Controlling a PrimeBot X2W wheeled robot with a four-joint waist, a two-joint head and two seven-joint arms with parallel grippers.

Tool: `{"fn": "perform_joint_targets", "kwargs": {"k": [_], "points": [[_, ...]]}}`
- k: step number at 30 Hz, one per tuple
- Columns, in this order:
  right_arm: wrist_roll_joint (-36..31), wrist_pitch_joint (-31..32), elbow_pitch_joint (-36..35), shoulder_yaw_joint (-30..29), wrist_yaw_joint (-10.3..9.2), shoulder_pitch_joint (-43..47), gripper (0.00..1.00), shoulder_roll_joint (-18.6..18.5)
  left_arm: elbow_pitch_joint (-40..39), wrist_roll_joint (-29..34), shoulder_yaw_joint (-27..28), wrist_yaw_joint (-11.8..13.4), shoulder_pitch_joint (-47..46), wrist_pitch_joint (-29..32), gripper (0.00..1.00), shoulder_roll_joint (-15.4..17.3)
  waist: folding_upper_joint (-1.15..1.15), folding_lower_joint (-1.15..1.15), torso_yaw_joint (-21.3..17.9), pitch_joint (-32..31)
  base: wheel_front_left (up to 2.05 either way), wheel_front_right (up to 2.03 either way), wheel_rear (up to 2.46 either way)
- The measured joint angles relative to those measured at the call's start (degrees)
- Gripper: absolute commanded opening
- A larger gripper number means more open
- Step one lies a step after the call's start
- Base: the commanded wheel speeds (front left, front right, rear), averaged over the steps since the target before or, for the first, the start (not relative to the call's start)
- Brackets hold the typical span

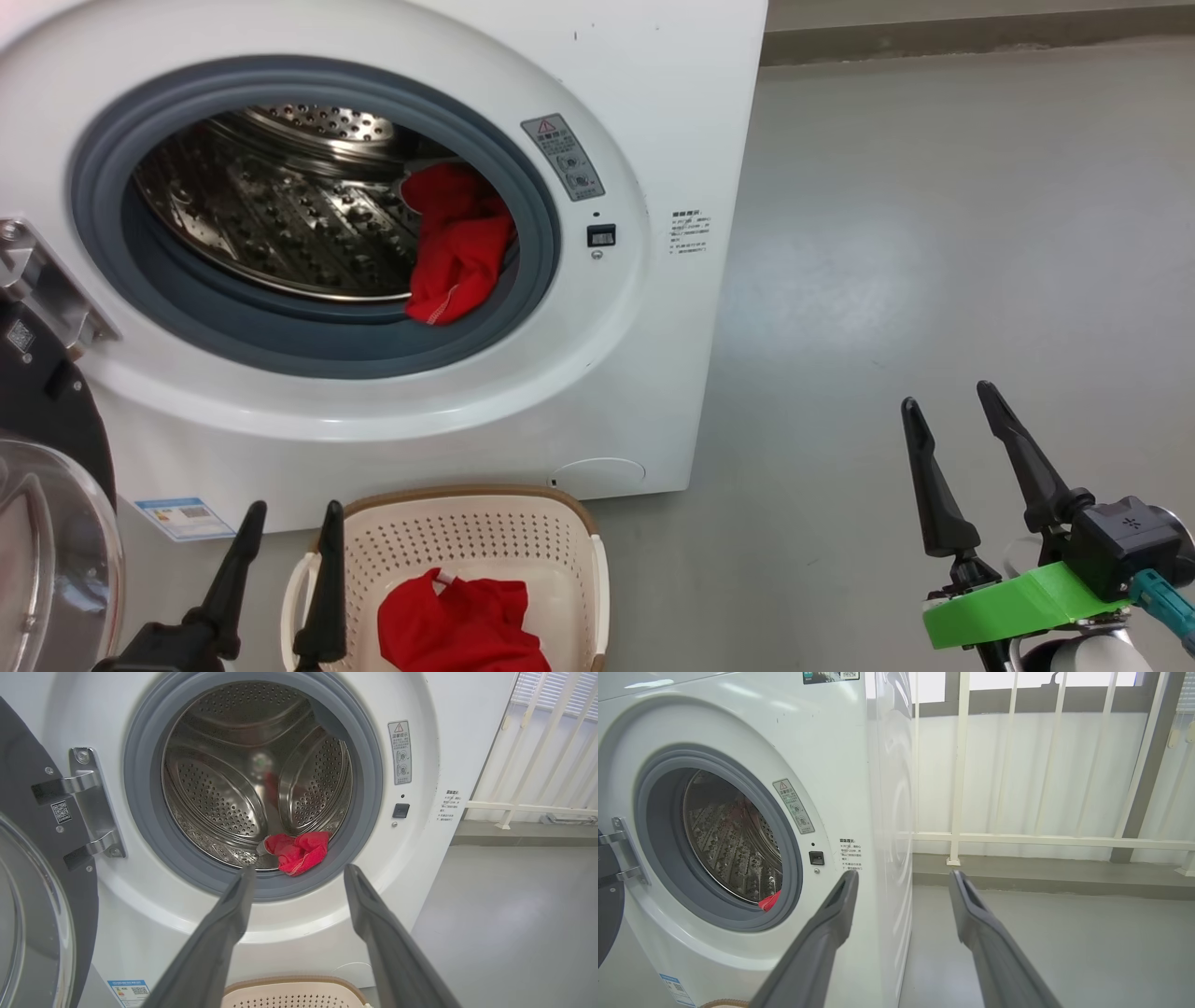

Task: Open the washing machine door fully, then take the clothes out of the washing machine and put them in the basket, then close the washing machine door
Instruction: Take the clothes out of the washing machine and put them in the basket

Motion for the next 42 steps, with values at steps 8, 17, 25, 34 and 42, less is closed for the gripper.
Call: {"fn": "perform_joint_targets", "kwargs": {"k": [8,17,25,34,42], "points": [[0.01,0.0,0.01,0.78,0.0,-0.01,1.0,0.02,0.68,-0.01,0.02,0.0,-0.12,0.0,1.0,-0.02,0.0,0.0,-0.18,0.8,0.0,0.0,0.0],[0.01,0.0,-0.02,1.62,0.0,-0.79,1.0,0.07,3.85,-0.69,-0.3,0.0,-5.61,0.0,1.0,-0.08,0.0,0.0,0.12,4.04,0.0,0.0,0.0],[-0.23,0.0,-0.27,3.74,0.0,-4.41,1.0,0.01,9.07,-1.14,-1.46,-0.01,-15.07,0.0,1.0,1.42,0.0,0.0,1.19,8.05,0.0,0.0,0.0],[-1.02,0.0,-1.43,3.97,0.0,-7.98,1.0,-0.13,15.64,-2.32,-1.03,-0.01,-29.09,-0.01,1.0,2.13,0.0,0.0,2.02,14.84,0.0,0.0,0.0],[-1.36,0.0,-2.15,5.08,0.0,-11.43,1.0,-0.18,21.72,-2.66,0.1,-0.01,-40.66,-0.01,1.0,2.2,0.0,0.0,1.64,20.84,0.0,0.0,0.0]]}}
